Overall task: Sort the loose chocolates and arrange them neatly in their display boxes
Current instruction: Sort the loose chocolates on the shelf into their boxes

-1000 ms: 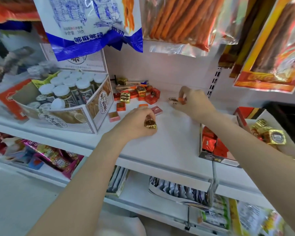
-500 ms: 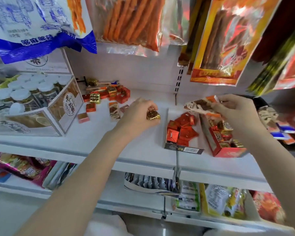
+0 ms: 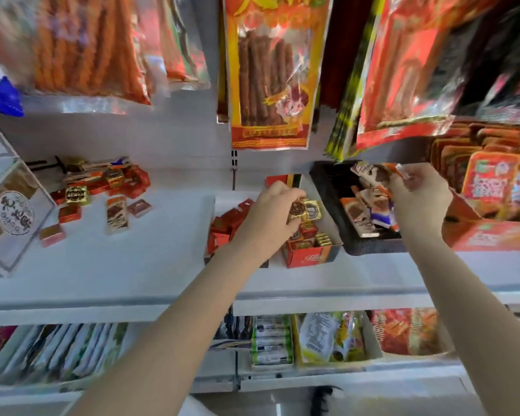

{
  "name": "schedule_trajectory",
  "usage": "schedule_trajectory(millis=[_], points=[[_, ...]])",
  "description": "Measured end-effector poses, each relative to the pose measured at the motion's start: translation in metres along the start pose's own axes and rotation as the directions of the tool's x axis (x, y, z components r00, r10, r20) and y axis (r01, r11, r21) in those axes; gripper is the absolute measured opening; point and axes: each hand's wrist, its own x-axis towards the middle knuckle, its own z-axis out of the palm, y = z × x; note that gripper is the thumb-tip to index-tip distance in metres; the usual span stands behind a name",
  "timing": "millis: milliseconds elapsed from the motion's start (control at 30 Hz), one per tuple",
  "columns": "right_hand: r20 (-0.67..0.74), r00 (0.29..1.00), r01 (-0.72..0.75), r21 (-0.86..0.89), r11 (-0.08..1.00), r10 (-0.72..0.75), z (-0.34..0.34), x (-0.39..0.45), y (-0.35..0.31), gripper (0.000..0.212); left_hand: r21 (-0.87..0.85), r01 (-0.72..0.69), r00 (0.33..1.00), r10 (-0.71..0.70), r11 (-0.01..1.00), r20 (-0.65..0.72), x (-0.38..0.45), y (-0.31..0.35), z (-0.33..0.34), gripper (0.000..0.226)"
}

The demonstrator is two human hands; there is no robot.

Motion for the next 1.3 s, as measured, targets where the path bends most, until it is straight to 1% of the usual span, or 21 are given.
schedule_trajectory(millis=[67,133,200,300,367,467,567,667,767,833,933,1000,1033,1100,1167,1233,1300], points=[[0.047,0.998,0.049,-0.052,0.997,-0.047,0.007,0.005,0.005,0.022,0.053,-0.011,1.000,0.010,0.999,0.023,0.003,0.000,0.007,0.050],[0.166,0.978,0.150,-0.117,0.982,-0.130,0.015,0.006,0.011,0.022,0.107,-0.027,0.998,0.021,0.994,0.052,0.004,-0.002,0.011,0.050],[0.285,0.938,0.246,-0.140,0.959,-0.199,0.022,0.004,0.017,0.029,0.156,-0.039,0.997,0.027,0.987,0.075,0.004,-0.003,0.013,0.047],[0.421,0.885,0.326,-0.255,0.910,-0.199,0.029,0.005,0.021,0.037,0.194,-0.038,0.997,0.024,0.980,0.074,0.002,-0.006,0.013,0.043],[0.468,0.860,0.358,-0.269,0.894,-0.204,0.031,0.005,0.021,0.040,0.195,-0.034,0.998,0.023,0.980,0.059,0.001,-0.009,0.012,0.041],[0.477,0.849,0.364,-0.215,0.906,-0.228,0.026,0.003,0.020,0.040,0.188,-0.024,0.999,0.018,0.982,0.033,0.000,-0.011,0.010,0.040],[0.408,0.888,0.306,-0.178,0.935,-0.213,0.014,0.006,0.020,0.034,0.155,-0.016,1.000,0.016,0.988,0.005,0.000,-0.009,0.008,0.038],[0.348,0.923,0.261,-0.251,0.932,-0.165,-0.008,0.015,0.029,0.034,0.119,-0.031,0.999,0.035,0.992,-0.032,-0.001,-0.002,0.008,0.036],[0.372,0.925,0.224,-0.367,0.903,-0.079,-0.027,0.019,0.043,0.036,0.123,-0.059,0.997,0.063,0.991,-0.032,0.000,0.004,0.011,0.034],[0.434,0.901,0.210,-0.416,0.884,-0.010,-0.033,0.016,0.052,0.035,0.132,-0.069,0.997,0.072,0.989,-0.021,0.001,0.007,0.014,0.034],[0.545,0.833,0.193,-0.443,0.875,0.092,-0.038,0.011,0.059,0.036,0.141,-0.073,0.997,0.076,0.987,-0.010,0.003,0.012,0.018,0.034],[0.581,0.802,0.190,-0.468,0.863,0.139,-0.040,0.012,0.061,0.037,0.148,-0.075,0.997,0.075,0.986,0.001,0.004,0.015,0.020,0.035],[0.586,0.797,0.190,-0.470,0.862,0.144,-0.042,0.012,0.060,0.037,0.151,-0.075,0.997,0.074,0.986,0.011,0.004,0.016,0.021,0.035],[0.570,0.813,0.176,-0.434,0.884,0.117,-0.044,0.013,0.056,0.037,0.156,-0.077,0.997,0.073,0.985,0.029,0.003,0.016,0.023,0.035],[0.528,0.848,0.184,-0.368,0.911,0.042,-0.042,0.013,0.049,0.035,0.166,-0.074,0.997,0.069,0.983,0.034,0.002,0.013,0.023,0.035],[0.507,0.861,0.229,-0.312,0.922,-0.042,-0.037,0.012,0.041,0.033,0.164,-0.053,0.999,0.052,0.985,0.011,0.001,0.010,0.022,0.035],[0.496,0.865,0.254,-0.302,0.919,-0.077,-0.027,0.011,0.039,0.031,0.150,-0.018,0.999,0.023,0.989,-0.036,0.000,0.004,0.018,0.034]])
